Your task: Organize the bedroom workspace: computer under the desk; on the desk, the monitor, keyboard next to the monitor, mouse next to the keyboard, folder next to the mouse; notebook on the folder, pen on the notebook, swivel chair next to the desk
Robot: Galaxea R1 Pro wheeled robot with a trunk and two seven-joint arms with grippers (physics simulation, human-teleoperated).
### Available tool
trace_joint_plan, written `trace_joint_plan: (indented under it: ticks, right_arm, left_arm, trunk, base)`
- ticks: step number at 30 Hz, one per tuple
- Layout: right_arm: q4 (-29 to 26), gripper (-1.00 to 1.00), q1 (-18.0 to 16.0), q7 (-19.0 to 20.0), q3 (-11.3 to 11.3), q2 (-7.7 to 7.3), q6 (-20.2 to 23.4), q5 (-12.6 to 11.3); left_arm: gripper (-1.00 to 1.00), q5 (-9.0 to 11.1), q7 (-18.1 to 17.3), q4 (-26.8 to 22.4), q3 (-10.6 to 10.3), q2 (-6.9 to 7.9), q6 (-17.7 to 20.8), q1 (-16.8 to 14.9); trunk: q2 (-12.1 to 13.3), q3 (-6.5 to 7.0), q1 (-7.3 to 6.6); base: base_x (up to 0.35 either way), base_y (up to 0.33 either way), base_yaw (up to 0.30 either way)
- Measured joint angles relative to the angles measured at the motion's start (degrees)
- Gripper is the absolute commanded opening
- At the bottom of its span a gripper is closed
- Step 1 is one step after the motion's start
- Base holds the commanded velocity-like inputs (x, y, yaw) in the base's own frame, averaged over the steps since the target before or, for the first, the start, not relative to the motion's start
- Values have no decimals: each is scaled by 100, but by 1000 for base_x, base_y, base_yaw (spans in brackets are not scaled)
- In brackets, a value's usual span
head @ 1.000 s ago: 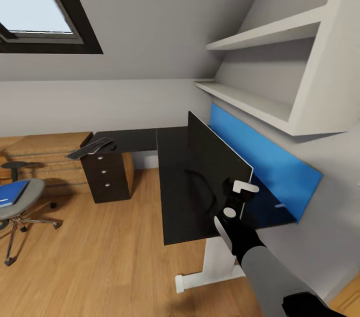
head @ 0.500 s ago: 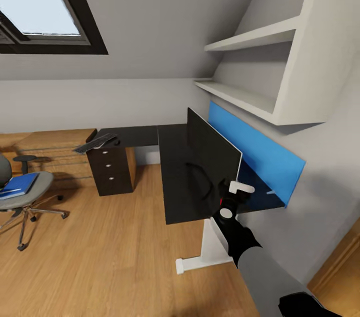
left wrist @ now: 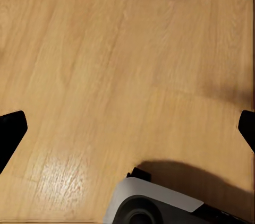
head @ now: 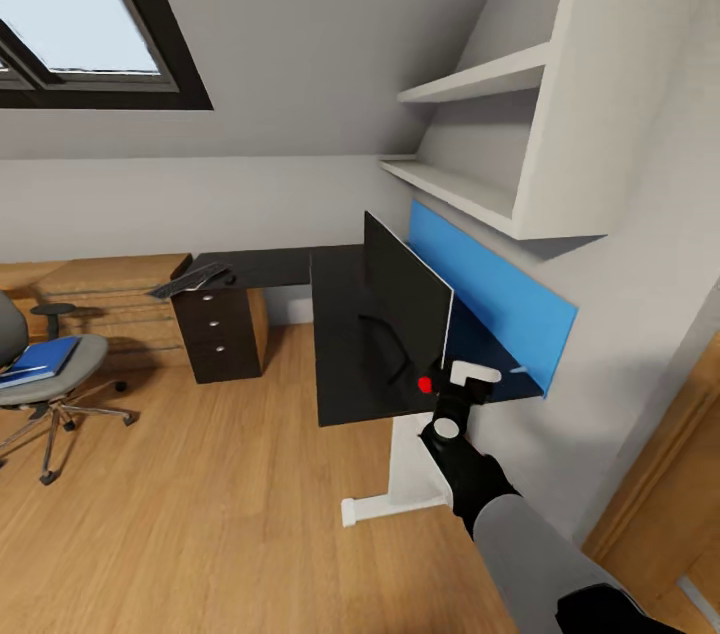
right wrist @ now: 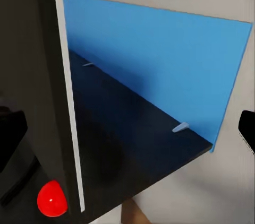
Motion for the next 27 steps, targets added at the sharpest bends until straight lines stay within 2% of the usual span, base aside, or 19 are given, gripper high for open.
trace_joint_plan:
  ticks: [1,4,20,27]
  right_arm:
    - [-6,100,1,-11,162,4,-23,0]
    - [-8,100,6,-21,227,27,-41,-2]
    - [-18,100,18,-7,265,27,-162,7]
    - [-15,100,17,-8,269,27,-162,10]
  left_arm:
    - [100,0,0,0,0,0,32,0]
    - [100,-1,2,0,0,0,47,0]
    - [100,-1,11,-1,0,0,56,0]
    - [100,-1,-4,0,-8,-3,68,0]
  trunk:
    - [0,0,0]
    - [0,0,0]
    - [1,0,0]
    - [0,7,0]
  base:
    - [-1,-251,0]
    - [-1,-169,0]
    - [0,-24,81]
    - [0,-210,79]
